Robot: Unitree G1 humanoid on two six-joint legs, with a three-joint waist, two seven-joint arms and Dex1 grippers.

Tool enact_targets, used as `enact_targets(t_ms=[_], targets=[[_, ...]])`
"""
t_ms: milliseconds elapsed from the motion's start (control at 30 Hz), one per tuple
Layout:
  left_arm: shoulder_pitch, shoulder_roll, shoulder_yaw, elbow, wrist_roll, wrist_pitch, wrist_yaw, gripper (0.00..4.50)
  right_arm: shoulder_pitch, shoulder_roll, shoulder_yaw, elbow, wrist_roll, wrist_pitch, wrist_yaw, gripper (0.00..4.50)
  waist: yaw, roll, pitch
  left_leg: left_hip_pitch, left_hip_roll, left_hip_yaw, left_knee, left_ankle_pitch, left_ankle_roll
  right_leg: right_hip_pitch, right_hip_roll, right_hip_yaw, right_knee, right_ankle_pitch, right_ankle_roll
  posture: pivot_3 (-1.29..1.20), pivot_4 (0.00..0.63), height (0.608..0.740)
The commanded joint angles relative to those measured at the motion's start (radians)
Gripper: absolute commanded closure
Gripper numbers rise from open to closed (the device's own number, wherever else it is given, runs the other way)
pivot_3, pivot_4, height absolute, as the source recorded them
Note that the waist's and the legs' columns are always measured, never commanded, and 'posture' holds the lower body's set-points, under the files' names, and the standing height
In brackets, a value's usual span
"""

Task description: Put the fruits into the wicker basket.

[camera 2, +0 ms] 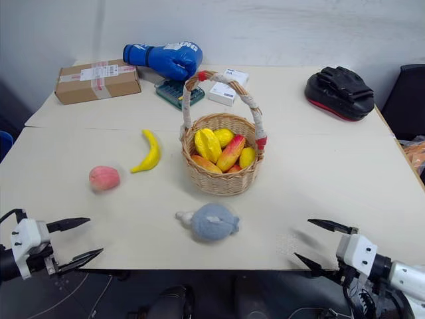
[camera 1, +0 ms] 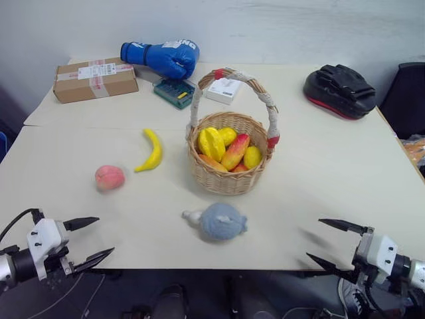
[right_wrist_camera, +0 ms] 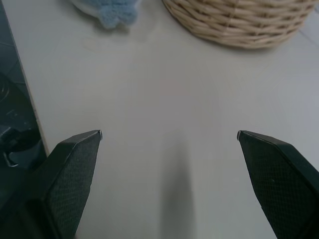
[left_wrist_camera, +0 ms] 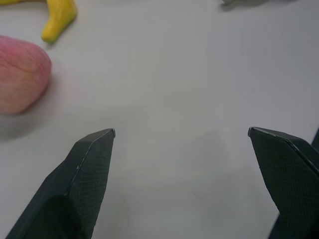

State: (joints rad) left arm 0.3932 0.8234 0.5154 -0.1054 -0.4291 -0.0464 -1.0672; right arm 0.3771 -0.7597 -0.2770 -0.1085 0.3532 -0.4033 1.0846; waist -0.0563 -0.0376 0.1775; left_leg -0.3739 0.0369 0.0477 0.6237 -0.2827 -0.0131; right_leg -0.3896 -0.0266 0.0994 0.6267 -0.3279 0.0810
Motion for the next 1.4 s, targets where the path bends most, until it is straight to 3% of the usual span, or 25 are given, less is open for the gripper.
enact_targets(t_ms=[33, 233, 333, 400, 467, 600, 767, 867, 1067, 1267, 1400], targets=[[-0.002, 0.008, 0.028, 0.006, -0.006, -0.008, -0.013, 0.00, 0.009, 0.027, 0.015, -0.008, -0.004, -0.005, -0.017, 0.01, 0.000, 0.000, 0.000, 0.000, 0.000, 0.000, 0.000, 0.000, 0.000, 0.000, 0.000, 0.000, 0.000, 0.000, 0.001, 0.00, 0.150, 0.740], [-0.029, 0.016, 0.029, 0.019, -0.060, 0.041, -0.068, 0.00, 0.010, 0.031, 0.041, -0.038, -0.003, 0.013, -0.019, 0.01, 0.000, 0.001, 0.000, 0.000, 0.001, 0.000, -0.001, 0.000, -0.001, 0.000, 0.000, -0.001, 0.000, 0.000, 0.000, 0.00, 0.150, 0.740], [-0.035, 0.064, -0.005, 0.011, -0.003, 0.040, -0.099, 0.00, 0.004, 0.027, 0.054, -0.041, -0.039, -0.031, -0.014, 0.01, 0.000, -0.001, 0.000, 0.000, 0.001, 0.000, 0.001, 0.000, -0.001, 0.000, 0.000, -0.002, 0.001, 0.000, 0.000, 0.00, 0.150, 0.740], [-0.067, 0.056, -0.010, -0.052, -0.065, 0.100, -0.081, 0.00, -0.014, 0.026, 0.062, -0.069, -0.029, 0.004, -0.027, 0.01, 0.000, 0.000, 0.000, 0.000, 0.001, 0.000, 0.001, 0.000, -0.001, 0.000, -0.001, -0.003, 0.001, -0.001, -0.002, 0.00, 0.150, 0.740], [-0.071, 0.065, -0.013, -0.119, -0.129, 0.204, -0.075, 0.00, -0.043, 0.003, 0.095, -0.164, 0.032, 0.103, -0.021, 0.01, -0.001, 0.001, 0.000, 0.000, 0.001, 0.000, 0.002, 0.000, -0.001, 0.001, -0.001, -0.003, 0.002, -0.001, -0.002, 0.00, 0.150, 0.740], [-0.022, 0.106, -0.056, -0.237, -0.159, 0.333, -0.116, 0.00, -0.238, 0.007, 0.264, -0.369, 0.147, 0.450, -0.091, 0.01, -0.020, 0.001, 0.000, 0.001, 0.005, 0.001, 0.004, 0.000, -0.002, 0.000, -0.003, -0.010, 0.004, 0.001, 0.002, 0.00, 0.150, 0.740], [-0.102, 0.090, -0.170, -0.312, -0.135, 0.337, -0.103, 0.00, -0.487, 0.149, 0.488, -0.299, 0.013, 0.688, -0.227, 0.01, -0.017, 0.001, 0.000, 0.002, 0.007, 0.000, 0.004, 0.000, -0.005, -0.002, -0.002, -0.014, 0.007, 0.000, -0.002, 0.00, 0.150, 0.740], [-0.147, 0.084, -0.219, -0.325, -0.130, 0.342, -0.098, 0.00, -0.581, 0.231, 0.586, -0.190, -0.105, 0.695, -0.272, 0.01, -0.011, 0.001, 0.001, 0.001, 0.008, 0.000, 0.004, 0.000, -0.009, -0.004, -0.002, -0.014, 0.010, -0.002, -0.004, 0.00, 0.150, 0.740], [-0.161, 0.116, -0.270, -0.293, -0.037, 0.279, -0.124, 0.00, -0.666, 0.299, 0.675, -0.077, -0.115, 0.742, -0.200, 0.01, -0.013, 0.001, 0.000, 0.000, 0.008, 0.001, 0.004, -0.002, -0.010, -0.005, -0.001, -0.015, 0.009, -0.002, -0.004, 0.00, 0.150, 0.740], [-0.231, 0.093, -0.288, -0.248, -0.043, 0.268, -0.126, 0.00, -0.623, 0.211, 0.632, -0.132, -0.012, 0.773, -0.035, 2.01, -0.010, 0.001, 0.001, 0.001, 0.010, 0.001, 0.006, -0.001, -0.010, -0.004, 0.000, -0.015, 0.013, -0.002, -0.004, 0.00, 0.150, 0.740], [-0.259, 0.093, -0.341, -0.242, -0.023, 0.262, -0.144, 0.00, -0.524, 0.133, 0.405, -0.287, 0.221, 0.895, -0.037, 3.29, 0.006, 0.002, 0.001, 0.000, 0.009, 0.001, 0.006, -0.001, -0.009, -0.003, 0.000, -0.016, 0.011, -0.002, -0.004, 0.00, 0.150, 0.740]])
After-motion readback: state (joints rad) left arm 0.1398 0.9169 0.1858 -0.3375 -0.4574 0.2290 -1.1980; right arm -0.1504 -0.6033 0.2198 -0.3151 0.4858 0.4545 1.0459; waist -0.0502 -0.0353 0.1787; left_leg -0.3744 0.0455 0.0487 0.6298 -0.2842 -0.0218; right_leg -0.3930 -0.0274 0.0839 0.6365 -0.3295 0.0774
